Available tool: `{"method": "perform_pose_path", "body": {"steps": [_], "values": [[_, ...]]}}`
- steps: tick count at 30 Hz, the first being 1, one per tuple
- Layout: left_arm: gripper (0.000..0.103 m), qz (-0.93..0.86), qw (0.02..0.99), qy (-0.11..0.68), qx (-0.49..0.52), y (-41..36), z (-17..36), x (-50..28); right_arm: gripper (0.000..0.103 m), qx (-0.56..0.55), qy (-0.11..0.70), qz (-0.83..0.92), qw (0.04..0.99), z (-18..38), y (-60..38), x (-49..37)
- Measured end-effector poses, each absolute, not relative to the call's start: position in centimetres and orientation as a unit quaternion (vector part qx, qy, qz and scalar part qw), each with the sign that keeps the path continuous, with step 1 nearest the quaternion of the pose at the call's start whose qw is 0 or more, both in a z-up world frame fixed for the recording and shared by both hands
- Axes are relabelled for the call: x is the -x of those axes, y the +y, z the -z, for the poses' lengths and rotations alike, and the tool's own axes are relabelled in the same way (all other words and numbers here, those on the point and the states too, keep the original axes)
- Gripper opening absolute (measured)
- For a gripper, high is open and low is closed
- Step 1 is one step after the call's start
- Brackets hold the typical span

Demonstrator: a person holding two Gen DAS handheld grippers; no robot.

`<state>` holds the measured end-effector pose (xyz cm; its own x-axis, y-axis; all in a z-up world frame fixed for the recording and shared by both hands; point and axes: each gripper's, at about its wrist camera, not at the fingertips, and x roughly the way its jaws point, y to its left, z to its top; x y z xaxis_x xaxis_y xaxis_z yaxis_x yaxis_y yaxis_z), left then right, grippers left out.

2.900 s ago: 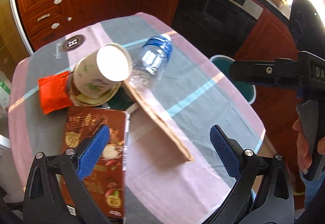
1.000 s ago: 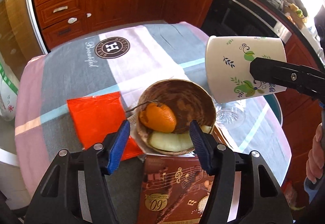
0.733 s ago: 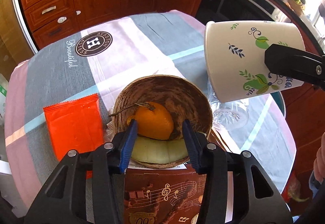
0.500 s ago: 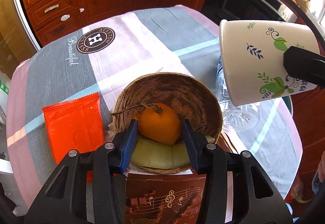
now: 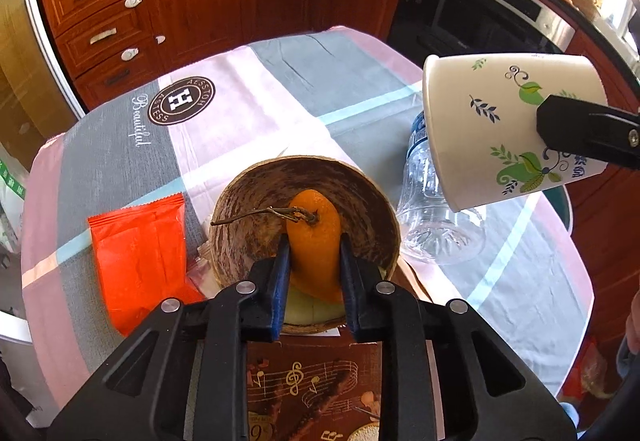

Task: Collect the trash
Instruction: 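Grasp the paper cup with the right tool while the left tool grasps the orange, then carry cup and orange over the bin and open both tools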

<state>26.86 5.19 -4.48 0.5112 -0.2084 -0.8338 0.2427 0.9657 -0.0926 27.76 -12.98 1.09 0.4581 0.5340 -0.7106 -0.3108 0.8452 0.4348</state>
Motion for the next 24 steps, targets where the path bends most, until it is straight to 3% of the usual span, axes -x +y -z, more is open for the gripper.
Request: {"method": "perform_pose_path", "body": {"steps": [10, 24], "values": [[0.024, 0.138, 0.886, 0.442, -0.011, 3.9, -1.2, -22.5, 0.054, -0.136, 0.430, -0.249, 0.857, -4.0, -15.8, -24.5], [0.024, 0.241, 0.868, 0.432, -0.040, -10.2, -3.9, -19.5, 0.054, -0.183, 0.401, -0.177, 0.880, -4.7, -28.1, -19.0]]}}
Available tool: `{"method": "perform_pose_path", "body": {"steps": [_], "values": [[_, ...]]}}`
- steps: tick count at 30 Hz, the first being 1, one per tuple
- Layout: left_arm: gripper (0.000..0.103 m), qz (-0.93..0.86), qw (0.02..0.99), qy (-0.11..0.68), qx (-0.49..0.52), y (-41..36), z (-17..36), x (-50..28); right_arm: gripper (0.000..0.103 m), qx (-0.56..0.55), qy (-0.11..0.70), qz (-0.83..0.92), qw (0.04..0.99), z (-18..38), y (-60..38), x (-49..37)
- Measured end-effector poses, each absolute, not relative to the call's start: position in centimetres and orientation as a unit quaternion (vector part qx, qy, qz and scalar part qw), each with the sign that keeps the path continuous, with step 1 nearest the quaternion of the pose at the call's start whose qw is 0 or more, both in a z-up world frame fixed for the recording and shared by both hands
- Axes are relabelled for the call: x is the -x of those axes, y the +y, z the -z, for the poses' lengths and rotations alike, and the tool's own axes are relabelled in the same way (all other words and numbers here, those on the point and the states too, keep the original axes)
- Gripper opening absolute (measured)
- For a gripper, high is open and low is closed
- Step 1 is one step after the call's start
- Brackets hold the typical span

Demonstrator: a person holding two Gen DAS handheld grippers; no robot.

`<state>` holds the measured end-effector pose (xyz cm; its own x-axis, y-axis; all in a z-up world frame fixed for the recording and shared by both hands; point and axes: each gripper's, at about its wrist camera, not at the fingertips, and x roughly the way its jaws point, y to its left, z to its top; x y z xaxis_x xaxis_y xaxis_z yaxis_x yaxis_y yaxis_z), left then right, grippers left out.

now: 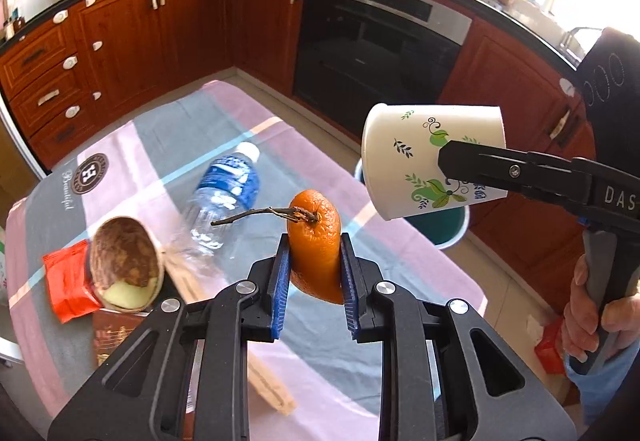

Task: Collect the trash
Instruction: 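Carry cup and orange over the bin and open both tools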

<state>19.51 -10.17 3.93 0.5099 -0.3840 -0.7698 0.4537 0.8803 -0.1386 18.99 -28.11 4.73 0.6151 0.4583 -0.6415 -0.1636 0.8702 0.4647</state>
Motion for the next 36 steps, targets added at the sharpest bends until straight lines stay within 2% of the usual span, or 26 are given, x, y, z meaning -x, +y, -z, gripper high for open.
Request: {"method": "perform_pose_path", "body": {"steps": [6, 13, 20, 28, 29, 31, 32, 33, 36], "values": [[0.024, 0.289, 0.844, 0.447, -0.065, -17.9, -2.6, -19.7, 0.054, -0.212, 0.403, -0.122, 0.882, -2.5, -35.5, -17.5], [0.024, 0.326, 0.808, 0.480, -0.103, -26.4, 1.6, -21.0, 0.054, -0.254, 0.431, -0.044, 0.865, 2.6, -43.4, -17.2], [0.024, 0.330, 0.782, 0.515, -0.117, -30.8, 5.8, -23.8, 0.054, -0.267, 0.463, -0.015, 0.845, 6.4, -46.1, -18.6], [0.026, 0.329, 0.770, 0.532, -0.125, -32.4, 8.4, -25.6, 0.055, -0.272, 0.482, -0.008, 0.833, 8.6, -46.7, -20.6], [0.028, 0.329, 0.769, 0.533, -0.124, -32.5, 8.6, -25.7, 0.056, -0.273, 0.483, -0.007, 0.832, 8.7, -46.7, -20.7], [0.038, 0.329, 0.769, 0.533, -0.125, -33.1, 8.6, -25.7, 0.057, -0.274, 0.487, -0.008, 0.829, 8.9, -46.7, -20.9], [0.057, 0.327, 0.772, 0.530, -0.127, -33.1, 8.5, -25.7, 0.065, -0.275, 0.487, -0.009, 0.829, 8.9, -46.8, -21.0], [0.071, 0.323, 0.778, 0.523, -0.131, -33.0, 8.2, -25.6, 0.078, -0.277, 0.489, -0.008, 0.827, 8.9, -46.8, -21.0], [0.083, 0.313, 0.791, 0.506, -0.143, -32.9, 7.5, -25.3, 0.082, -0.288, 0.487, -0.005, 0.824, 8.7, -47.0, -21.1]]}}
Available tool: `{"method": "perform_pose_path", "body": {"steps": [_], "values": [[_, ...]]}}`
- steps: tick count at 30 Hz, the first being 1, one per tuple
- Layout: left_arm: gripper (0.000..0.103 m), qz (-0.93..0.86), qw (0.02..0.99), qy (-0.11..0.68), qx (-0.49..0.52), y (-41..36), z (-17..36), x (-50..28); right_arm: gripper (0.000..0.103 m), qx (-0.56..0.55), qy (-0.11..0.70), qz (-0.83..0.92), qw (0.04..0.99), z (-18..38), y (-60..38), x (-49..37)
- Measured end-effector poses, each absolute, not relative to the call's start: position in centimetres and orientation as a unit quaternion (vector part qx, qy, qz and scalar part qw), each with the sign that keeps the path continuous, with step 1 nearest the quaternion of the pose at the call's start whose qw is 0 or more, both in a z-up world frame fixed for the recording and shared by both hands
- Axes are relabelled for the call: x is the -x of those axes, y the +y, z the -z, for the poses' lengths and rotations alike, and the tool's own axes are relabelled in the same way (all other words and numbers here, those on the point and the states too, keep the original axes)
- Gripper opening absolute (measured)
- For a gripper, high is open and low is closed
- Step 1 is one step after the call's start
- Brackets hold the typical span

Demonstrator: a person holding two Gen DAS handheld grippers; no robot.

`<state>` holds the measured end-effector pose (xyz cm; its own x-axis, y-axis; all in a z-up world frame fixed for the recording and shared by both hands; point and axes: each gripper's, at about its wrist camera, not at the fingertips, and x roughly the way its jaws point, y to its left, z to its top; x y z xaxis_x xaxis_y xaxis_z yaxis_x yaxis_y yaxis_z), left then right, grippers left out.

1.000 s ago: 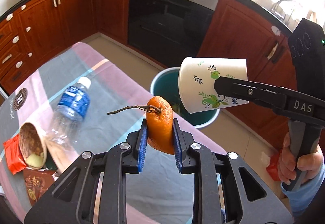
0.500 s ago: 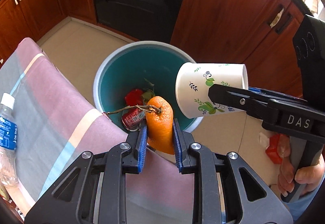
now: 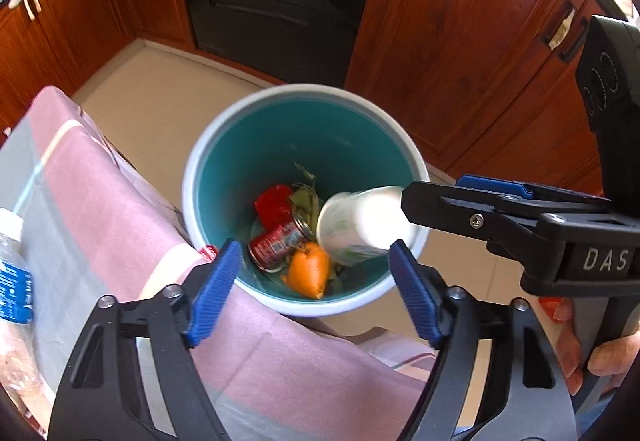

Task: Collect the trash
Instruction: 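Carry cup and orange over the bin and open both tools, then move both tools back to the table toward the orange packet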

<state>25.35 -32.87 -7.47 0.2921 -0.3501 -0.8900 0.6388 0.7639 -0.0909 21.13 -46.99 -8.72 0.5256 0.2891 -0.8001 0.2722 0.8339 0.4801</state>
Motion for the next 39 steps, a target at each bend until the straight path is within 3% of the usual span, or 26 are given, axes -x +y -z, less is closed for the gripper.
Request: {"method": "perform_pose_path", "body": {"steps": [6, 22, 39], "values": [[0.098, 0.302, 0.802, 0.500, -0.124, -31.5, 6.2, -25.1, 0.091, -0.304, 0.484, 0.013, 0.821, 8.1, -47.1, -20.6], [0.099, 0.291, 0.816, 0.493, -0.077, -26.4, 3.5, -22.5, 0.092, -0.282, 0.478, -0.006, 0.832, 4.4, -43.5, -18.9], [0.099, 0.216, 0.855, 0.471, -0.039, -11.7, 0.7, -19.1, 0.092, -0.199, 0.489, -0.097, 0.844, 0.1, -29.9, -19.2]]}}
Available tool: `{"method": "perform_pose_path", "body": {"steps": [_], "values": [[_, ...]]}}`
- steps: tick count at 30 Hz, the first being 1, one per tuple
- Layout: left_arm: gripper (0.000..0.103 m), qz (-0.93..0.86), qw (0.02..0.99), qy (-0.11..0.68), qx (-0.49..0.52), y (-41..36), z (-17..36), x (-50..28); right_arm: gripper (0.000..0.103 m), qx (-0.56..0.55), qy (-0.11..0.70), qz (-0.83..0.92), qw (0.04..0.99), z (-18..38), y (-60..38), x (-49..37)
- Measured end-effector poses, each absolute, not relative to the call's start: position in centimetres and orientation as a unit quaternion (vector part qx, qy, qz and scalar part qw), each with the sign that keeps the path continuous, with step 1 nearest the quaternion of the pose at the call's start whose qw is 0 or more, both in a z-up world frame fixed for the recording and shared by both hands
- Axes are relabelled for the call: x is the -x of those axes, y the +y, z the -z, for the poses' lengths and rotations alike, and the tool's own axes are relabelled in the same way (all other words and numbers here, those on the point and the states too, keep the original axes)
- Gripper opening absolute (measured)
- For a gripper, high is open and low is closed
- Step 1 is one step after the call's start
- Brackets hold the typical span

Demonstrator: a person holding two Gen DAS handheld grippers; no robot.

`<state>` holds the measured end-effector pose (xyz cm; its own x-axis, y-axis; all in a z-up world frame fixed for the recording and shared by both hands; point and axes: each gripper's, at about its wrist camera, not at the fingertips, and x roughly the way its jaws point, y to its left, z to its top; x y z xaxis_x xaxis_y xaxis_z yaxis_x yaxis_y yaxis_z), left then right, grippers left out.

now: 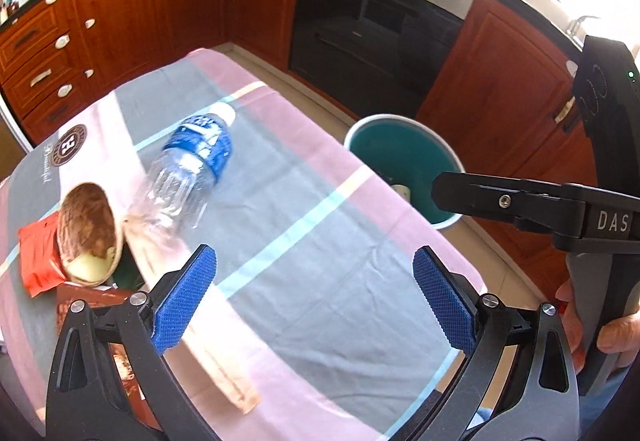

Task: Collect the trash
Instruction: 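Move both tools back to the table toward the orange packet, then grasp the orange packet with the left tool while the right tool grasps the brown paper strip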

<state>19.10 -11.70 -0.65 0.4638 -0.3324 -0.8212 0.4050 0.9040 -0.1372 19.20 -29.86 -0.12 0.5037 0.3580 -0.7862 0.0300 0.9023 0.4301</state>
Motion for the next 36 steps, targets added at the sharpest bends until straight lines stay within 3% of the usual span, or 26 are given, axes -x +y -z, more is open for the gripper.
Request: {"method": "perform_pose_path", "body": {"steps": [10, 20, 22, 27, 31, 36], "values": [[0.099, 0.156, 0.864, 0.478, -0.008, -0.7, 1.4, -17.9, 0.092, -0.140, 0.509, -0.141, 0.838, -0.1, -21.1, -19.9], [0.099, 0.095, 0.862, 0.497, 0.020, 8.6, 4.0, -17.7, 0.092, -0.100, 0.553, -0.192, 0.804, 4.2, -12.7, -21.8], [0.099, 0.082, 0.862, 0.499, 0.031, 10.4, 4.3, -18.3, 0.087, -0.096, 0.560, -0.200, 0.798, 5.1, -11.2, -22.4], [0.099, 0.060, 0.861, 0.502, 0.058, 14.0, 5.1, -19.9, 0.064, -0.084, 0.576, -0.207, 0.787, 6.6, -8.5, -23.9], [0.099, 0.056, 0.858, 0.505, 0.070, 15.5, 5.6, -20.7, 0.059, -0.074, 0.577, -0.203, 0.787, 7.3, -7.5, -24.8], [0.099, 0.058, 0.856, 0.508, 0.074, 16.2, 6.3, -21.4, 0.035, -0.065, 0.574, -0.199, 0.792, 7.8, -7.1, -25.4]]}}
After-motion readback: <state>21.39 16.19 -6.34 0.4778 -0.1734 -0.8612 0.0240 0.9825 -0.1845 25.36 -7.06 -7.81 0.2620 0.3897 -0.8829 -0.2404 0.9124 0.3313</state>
